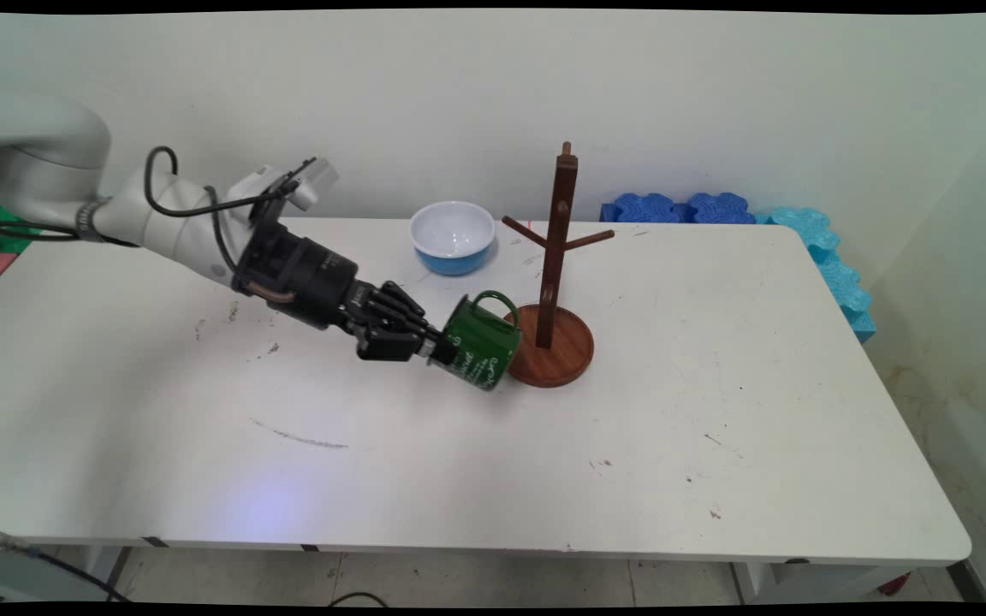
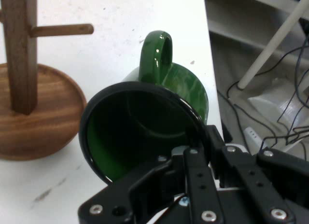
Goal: Place the picked object on the table
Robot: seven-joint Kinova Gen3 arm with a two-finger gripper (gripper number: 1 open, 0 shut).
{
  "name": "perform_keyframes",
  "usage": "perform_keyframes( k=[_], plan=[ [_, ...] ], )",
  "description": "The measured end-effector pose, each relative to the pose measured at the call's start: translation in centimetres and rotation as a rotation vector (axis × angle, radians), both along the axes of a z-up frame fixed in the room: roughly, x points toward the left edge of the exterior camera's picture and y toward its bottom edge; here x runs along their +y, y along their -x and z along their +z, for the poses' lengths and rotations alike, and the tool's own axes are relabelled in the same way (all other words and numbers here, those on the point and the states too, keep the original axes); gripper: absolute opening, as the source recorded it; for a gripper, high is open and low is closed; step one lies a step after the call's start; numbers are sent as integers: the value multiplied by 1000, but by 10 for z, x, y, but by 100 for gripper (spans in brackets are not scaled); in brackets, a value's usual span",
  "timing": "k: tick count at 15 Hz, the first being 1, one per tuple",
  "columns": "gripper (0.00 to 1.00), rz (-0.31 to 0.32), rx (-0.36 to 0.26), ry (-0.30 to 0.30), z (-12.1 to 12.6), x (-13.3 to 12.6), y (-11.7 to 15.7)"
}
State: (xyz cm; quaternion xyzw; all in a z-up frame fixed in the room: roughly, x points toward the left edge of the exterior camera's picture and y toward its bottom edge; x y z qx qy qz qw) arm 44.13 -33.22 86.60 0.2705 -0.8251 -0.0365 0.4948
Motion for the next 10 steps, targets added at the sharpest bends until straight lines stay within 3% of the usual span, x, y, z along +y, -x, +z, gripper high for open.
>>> perform_keyframes(
  k=[10],
  plan=[
    [0,-50,-208,100,24,10,-31]
  ],
)
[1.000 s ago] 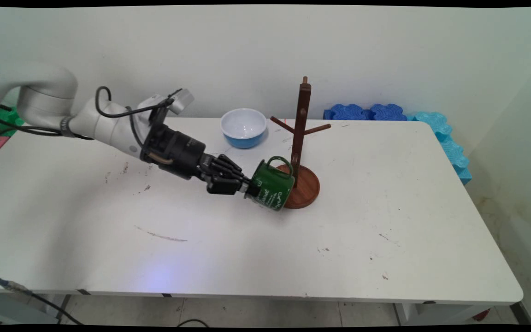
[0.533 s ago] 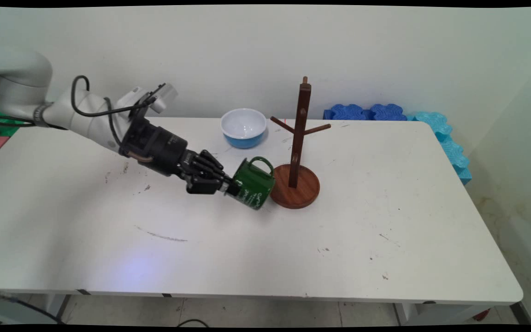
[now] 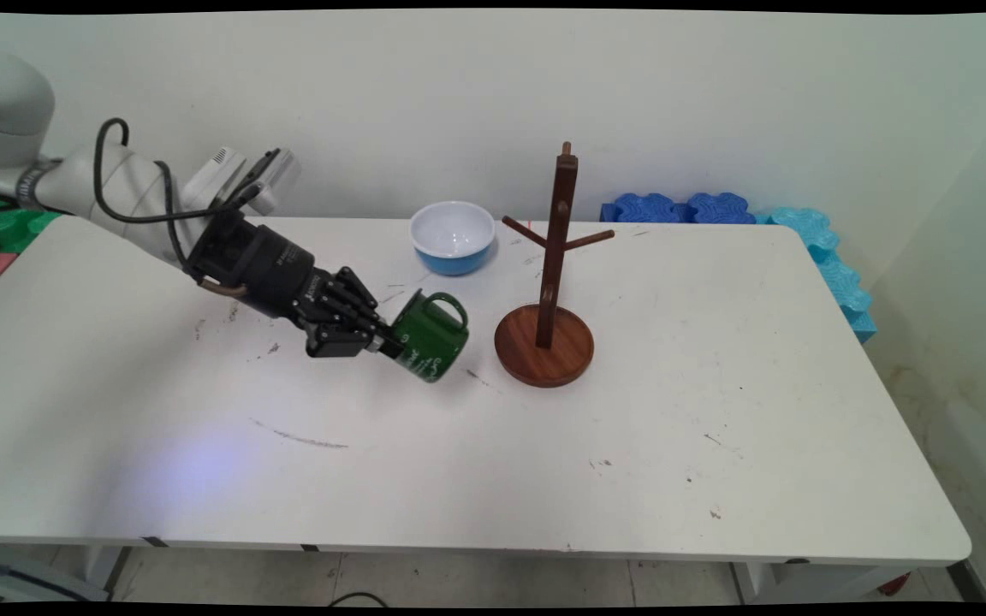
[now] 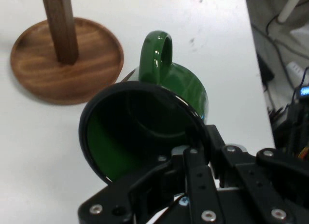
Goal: Place the picked object on the table
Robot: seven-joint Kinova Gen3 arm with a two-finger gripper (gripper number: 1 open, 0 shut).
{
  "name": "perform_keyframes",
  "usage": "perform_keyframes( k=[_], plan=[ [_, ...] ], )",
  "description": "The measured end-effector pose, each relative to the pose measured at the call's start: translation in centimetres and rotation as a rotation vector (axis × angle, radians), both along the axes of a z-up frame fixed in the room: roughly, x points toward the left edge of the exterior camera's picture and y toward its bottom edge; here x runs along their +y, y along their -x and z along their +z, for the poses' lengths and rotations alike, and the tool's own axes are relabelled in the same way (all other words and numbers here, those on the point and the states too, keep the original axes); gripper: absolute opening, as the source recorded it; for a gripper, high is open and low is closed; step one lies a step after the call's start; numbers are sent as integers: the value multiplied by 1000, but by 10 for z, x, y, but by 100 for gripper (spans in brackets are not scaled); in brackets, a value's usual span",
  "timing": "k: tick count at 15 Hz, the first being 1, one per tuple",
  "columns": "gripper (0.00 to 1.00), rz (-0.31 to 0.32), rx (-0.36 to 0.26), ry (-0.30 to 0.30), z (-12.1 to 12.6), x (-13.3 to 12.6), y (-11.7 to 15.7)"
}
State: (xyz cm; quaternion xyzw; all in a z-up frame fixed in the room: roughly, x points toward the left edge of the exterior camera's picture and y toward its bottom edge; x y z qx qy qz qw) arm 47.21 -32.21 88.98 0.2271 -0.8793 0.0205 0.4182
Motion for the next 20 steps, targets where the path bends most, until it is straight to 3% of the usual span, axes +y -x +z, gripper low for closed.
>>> perform_keyframes(
  k=[20],
  plan=[
    [0,-110,-451,193,4,-16,-24]
  ],
)
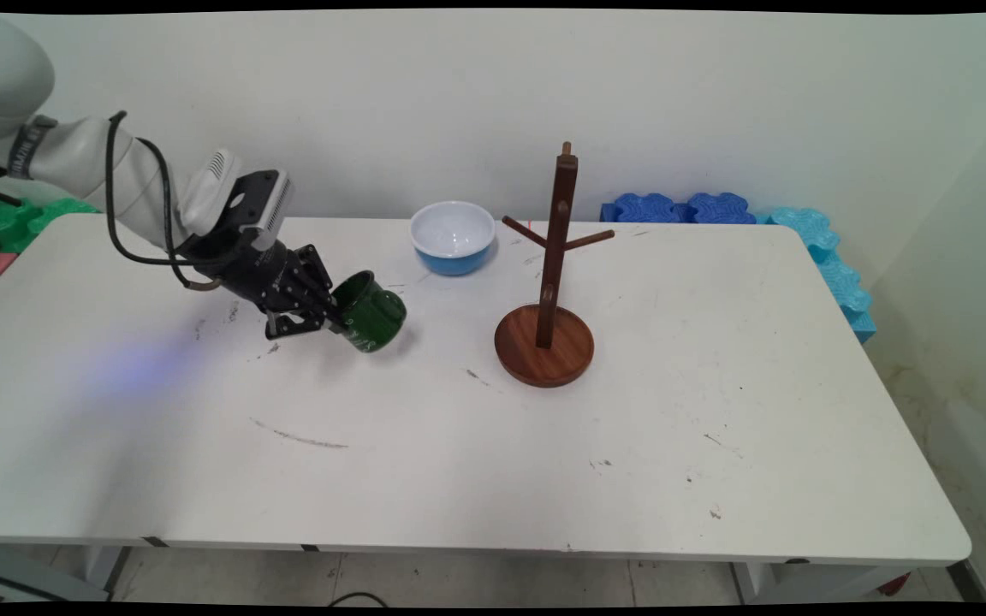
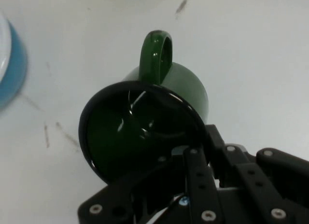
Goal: Place the picked object on the table
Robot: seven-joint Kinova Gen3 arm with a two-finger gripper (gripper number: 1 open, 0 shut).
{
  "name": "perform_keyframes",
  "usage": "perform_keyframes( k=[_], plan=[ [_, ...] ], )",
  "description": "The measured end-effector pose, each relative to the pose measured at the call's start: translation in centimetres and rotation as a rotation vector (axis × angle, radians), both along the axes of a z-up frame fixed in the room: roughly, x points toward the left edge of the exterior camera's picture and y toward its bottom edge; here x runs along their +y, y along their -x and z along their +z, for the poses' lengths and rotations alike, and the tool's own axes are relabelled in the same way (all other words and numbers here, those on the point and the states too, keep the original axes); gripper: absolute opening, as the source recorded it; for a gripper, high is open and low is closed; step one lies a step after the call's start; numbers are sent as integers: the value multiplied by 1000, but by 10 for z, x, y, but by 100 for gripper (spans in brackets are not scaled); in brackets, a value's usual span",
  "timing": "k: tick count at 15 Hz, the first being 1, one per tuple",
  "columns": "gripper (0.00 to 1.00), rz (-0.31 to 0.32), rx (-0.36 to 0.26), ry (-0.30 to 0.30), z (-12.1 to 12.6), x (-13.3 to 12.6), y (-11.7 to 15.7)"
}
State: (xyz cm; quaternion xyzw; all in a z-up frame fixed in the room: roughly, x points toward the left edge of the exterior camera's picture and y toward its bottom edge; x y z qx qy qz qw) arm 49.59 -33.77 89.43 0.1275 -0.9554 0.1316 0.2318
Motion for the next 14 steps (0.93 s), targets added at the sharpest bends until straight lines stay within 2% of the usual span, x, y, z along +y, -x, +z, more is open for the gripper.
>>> perform_keyframes(
  k=[7,14],
  plan=[
    [0,-42,-135,64,-7,-14,-3],
    [0,-89,-240,109,-21,-28,-4]
  ],
)
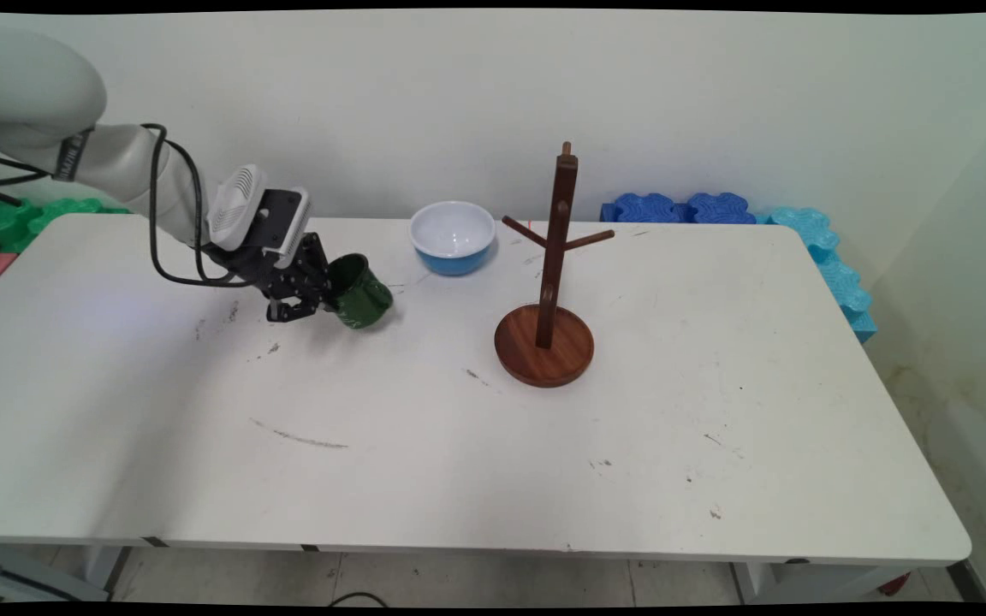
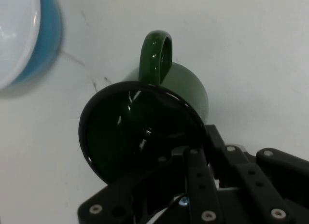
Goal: Place the picked object on the table
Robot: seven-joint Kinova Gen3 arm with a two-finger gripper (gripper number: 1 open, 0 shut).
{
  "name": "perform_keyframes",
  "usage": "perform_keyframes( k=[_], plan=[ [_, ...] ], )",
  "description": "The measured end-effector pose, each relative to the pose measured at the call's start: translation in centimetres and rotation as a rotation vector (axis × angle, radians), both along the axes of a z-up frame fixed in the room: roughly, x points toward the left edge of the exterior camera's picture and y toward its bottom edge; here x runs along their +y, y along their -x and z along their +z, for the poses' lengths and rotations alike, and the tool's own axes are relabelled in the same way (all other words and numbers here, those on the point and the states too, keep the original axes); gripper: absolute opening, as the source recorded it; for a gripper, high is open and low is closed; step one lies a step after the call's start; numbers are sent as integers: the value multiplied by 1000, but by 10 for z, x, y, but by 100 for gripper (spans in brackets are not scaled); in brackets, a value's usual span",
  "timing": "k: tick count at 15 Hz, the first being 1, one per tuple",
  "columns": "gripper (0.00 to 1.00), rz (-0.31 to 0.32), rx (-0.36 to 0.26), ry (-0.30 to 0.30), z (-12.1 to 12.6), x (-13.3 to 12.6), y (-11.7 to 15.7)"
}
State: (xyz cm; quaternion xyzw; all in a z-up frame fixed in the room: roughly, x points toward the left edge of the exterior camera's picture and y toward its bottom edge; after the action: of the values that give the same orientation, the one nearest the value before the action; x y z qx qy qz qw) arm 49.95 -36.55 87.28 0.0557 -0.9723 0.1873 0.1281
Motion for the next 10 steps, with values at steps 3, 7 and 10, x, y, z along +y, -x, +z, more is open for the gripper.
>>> perform_keyframes(
  k=[3,7,10],
  plan=[
    [0,-16,-37,13,-7,-5,0],
    [0,-29,-65,22,-13,-8,-1],
    [0,-39,-88,29,-18,-11,-1]
  ],
)
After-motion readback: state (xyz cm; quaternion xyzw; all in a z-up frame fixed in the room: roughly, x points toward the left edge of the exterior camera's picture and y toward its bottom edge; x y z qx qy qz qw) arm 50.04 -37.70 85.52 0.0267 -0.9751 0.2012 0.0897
